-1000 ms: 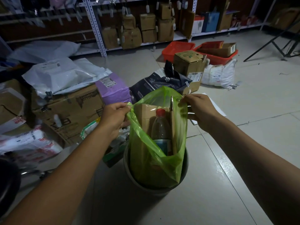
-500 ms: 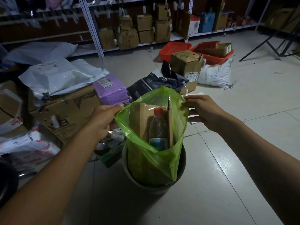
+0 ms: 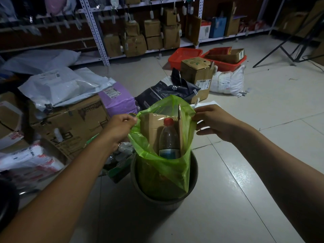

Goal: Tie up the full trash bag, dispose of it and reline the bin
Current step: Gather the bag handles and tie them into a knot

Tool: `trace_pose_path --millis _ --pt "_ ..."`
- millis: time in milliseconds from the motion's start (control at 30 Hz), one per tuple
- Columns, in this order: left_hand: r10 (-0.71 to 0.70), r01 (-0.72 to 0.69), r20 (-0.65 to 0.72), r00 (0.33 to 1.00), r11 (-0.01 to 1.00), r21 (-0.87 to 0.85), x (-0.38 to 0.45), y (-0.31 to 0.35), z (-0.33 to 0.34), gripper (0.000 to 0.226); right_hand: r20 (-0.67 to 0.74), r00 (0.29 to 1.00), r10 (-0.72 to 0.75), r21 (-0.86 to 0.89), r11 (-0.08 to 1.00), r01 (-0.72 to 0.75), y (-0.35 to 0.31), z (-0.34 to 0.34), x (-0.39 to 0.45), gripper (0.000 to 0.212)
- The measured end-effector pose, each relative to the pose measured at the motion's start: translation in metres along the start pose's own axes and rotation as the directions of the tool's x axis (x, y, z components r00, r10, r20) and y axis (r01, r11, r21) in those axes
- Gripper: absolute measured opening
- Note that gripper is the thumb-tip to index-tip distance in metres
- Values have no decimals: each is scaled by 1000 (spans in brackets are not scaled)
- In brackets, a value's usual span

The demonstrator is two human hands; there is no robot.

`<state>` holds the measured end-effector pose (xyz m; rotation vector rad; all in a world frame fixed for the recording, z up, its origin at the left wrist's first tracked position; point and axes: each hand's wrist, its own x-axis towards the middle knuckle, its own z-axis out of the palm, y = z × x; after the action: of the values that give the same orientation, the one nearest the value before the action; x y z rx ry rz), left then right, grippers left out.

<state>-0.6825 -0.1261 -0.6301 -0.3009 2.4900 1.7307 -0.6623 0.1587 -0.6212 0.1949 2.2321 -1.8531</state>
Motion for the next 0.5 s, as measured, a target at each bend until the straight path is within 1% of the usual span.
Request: trace_pose_path --millis 67,133,233,300,400,433,500 --pt "-29 25 -34 999 995 -94 2 2 1 18 44 999 -19 50 999 16 -3 -2 -1 24" --pt "-75 69 -21 997 979 -194 2 3 3 18 89 995 -42 91 995 34 -7 -3 -2 24" --pt "-73 67 -23 997 976 -208 0 4 7 13 113 992 -53 143 989 36 -12 -3 -1 22" --pt "-78 72 -17 997 973 -220 -2 6 8 11 102 994 -46 167 986 29 -13 -3 0 24" --pt "-108 117 49 993 956 -269 -4 10 5 11 71 997 -35 199 980 20 -12 -5 -1 19" --pt "-110 122 60 992 953 -278 -5 11 4 12 50 998 -37 208 978 25 -11 -6 -1 17" --pt "-100 106 36 994 949 -297 -5 12 3 14 -20 998 -62 216 974 65 -10 -7 -1 13"
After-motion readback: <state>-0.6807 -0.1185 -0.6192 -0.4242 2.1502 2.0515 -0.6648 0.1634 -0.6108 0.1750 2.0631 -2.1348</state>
